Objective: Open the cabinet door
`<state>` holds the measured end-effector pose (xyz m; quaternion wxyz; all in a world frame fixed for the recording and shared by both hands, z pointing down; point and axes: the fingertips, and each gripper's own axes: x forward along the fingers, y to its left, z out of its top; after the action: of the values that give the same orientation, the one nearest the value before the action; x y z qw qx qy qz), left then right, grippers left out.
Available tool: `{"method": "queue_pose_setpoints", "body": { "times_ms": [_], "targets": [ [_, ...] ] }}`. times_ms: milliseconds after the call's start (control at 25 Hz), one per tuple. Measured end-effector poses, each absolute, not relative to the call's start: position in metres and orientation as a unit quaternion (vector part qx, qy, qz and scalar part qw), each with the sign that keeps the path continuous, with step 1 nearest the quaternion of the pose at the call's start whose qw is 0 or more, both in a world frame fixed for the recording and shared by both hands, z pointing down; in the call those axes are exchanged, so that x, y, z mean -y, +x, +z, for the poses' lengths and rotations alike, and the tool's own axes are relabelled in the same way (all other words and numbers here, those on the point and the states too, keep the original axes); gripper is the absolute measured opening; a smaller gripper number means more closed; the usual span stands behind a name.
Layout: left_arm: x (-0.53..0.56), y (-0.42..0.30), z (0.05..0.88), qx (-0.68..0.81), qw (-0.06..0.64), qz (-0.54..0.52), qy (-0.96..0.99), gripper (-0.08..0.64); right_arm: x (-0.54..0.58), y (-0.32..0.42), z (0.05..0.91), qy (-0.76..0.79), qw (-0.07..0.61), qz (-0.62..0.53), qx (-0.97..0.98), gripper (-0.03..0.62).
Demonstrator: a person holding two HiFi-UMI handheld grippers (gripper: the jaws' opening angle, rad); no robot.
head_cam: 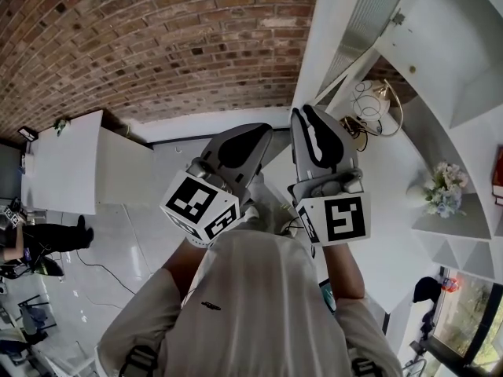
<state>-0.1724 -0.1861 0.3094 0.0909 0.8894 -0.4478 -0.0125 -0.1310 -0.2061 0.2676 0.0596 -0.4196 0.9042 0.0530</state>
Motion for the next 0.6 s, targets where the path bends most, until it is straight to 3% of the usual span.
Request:
{"method": "queue_pose_setpoints", "body": {
  "times_ms": [600],
  "targets": [
    [0.211, -0.2, 0.314, 0.434, 0.097, -0.02, 0.896, 0.009, 0.224, -0.156, 0.267, -0.434, 0.058, 0.057, -0.897, 0.064]
  ]
}}
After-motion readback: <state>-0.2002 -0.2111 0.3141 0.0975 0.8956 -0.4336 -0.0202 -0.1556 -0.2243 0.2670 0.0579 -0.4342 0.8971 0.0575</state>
